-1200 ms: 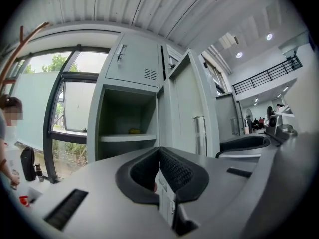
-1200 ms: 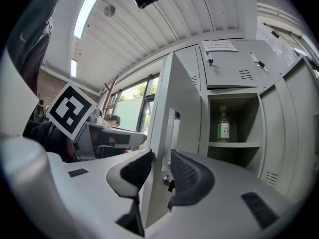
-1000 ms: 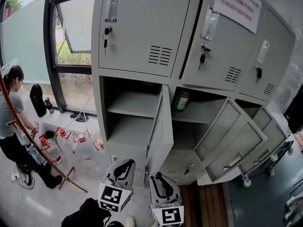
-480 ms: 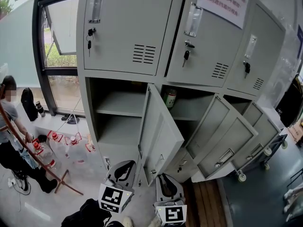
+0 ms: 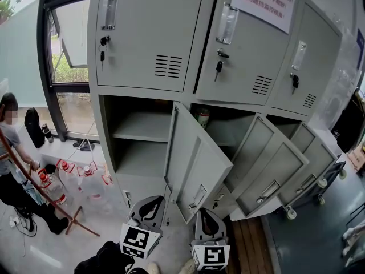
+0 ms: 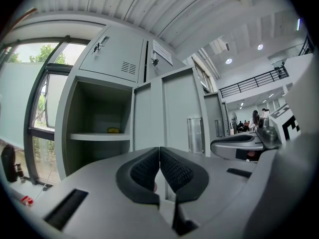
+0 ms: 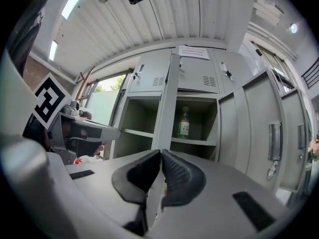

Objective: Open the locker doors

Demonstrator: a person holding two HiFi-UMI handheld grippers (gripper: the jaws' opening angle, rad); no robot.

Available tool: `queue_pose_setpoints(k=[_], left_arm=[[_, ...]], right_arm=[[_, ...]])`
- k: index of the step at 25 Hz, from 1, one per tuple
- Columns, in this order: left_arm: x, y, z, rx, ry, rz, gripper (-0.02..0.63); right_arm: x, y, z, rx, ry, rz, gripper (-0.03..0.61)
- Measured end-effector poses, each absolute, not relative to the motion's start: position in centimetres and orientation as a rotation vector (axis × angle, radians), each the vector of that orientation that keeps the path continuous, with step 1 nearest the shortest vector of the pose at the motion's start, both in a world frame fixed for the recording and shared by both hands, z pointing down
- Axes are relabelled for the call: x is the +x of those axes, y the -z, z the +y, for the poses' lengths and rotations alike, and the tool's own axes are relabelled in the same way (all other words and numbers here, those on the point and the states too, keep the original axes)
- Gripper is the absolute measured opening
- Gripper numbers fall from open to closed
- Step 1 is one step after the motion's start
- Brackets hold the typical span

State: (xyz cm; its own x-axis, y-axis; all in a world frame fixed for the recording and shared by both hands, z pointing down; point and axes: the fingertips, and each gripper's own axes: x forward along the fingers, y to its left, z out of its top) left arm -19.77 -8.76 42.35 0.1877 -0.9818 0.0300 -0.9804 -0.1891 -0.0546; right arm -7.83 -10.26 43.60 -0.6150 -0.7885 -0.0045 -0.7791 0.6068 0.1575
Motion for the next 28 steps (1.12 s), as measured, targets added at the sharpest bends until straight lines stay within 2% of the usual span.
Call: queue_pose_setpoints(k=[21,28], left_arm=[[-19.9,-42.1,-8.7,-2.394,0.082,1.988,0.025],[-20.7,-41.7,-8.1,-2.374,0.077,2.001,0.025]], right_arm=[[-7.2,-42.6,-10.2,1.367,0.225,-2.780,0.029],[-9.2,-41.7,-8.5,1.293,0.279,-2.828,0.017]])
